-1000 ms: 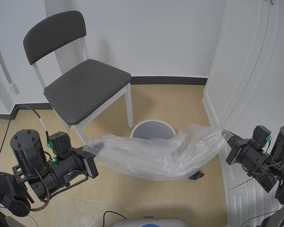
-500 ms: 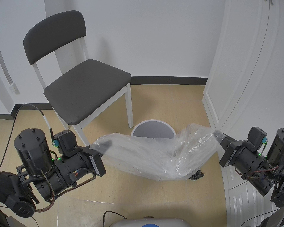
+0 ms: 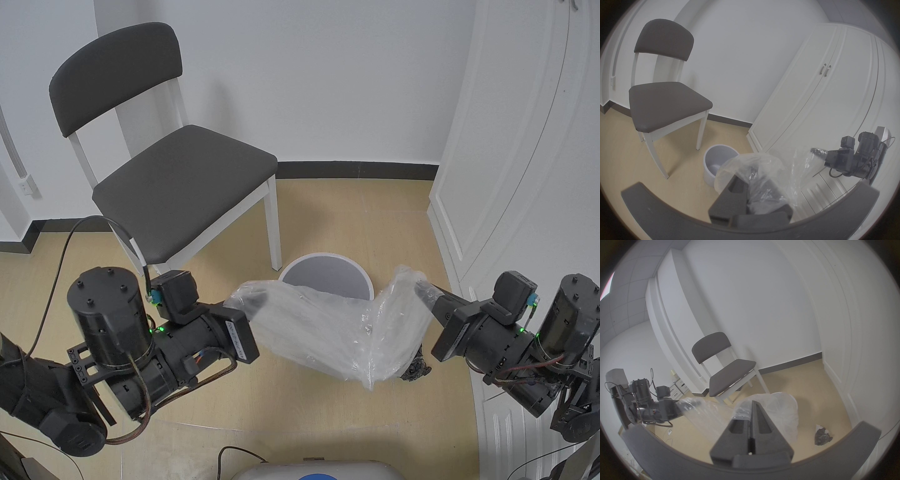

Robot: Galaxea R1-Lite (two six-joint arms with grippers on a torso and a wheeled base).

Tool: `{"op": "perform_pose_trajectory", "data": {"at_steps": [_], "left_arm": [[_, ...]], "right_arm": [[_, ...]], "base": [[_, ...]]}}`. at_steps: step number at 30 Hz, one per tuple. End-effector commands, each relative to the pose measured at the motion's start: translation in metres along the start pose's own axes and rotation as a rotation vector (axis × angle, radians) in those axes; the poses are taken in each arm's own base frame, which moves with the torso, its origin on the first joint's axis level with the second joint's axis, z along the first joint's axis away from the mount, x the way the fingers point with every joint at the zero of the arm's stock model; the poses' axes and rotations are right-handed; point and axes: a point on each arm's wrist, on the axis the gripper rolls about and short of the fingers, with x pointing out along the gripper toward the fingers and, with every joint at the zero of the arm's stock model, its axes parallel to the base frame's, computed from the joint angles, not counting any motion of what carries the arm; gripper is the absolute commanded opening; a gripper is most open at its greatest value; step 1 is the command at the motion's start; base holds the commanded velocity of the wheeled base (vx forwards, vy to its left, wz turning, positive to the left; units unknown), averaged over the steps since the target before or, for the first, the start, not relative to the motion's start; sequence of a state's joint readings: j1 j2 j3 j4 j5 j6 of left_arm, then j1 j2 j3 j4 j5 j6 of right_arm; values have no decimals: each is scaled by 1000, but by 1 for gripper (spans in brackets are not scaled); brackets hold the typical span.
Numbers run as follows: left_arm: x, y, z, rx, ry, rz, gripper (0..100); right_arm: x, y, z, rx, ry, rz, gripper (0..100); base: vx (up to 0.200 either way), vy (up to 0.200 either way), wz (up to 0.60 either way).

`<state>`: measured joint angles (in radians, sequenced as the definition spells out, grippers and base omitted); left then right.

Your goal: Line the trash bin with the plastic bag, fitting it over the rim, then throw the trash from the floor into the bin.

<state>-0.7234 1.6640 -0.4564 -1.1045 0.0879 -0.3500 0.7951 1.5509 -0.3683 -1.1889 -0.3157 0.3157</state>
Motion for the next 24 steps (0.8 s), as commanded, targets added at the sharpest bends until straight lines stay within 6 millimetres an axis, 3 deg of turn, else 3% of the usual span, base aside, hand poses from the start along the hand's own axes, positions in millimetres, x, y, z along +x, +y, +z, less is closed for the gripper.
{"op": "perform_pose_trajectory", "data": {"at_steps": [1,8,15,24], "left_arm": [[20,2,-4,2,9,10,0],[47,2,1,12,-17,11,0],[62,7,13,54,-57,11,0],[73,8,23,41,-77,4,0]], "right_arm": [[16,-1,-4,8,18,11,0],[43,10,1,-10,0,49,0],[67,16,5,-46,-28,76,0],[76,-3,12,-27,-60,25,0]], "base": [[0,0,0],[0,0,0],[0,0,0],[0,0,0]]}}
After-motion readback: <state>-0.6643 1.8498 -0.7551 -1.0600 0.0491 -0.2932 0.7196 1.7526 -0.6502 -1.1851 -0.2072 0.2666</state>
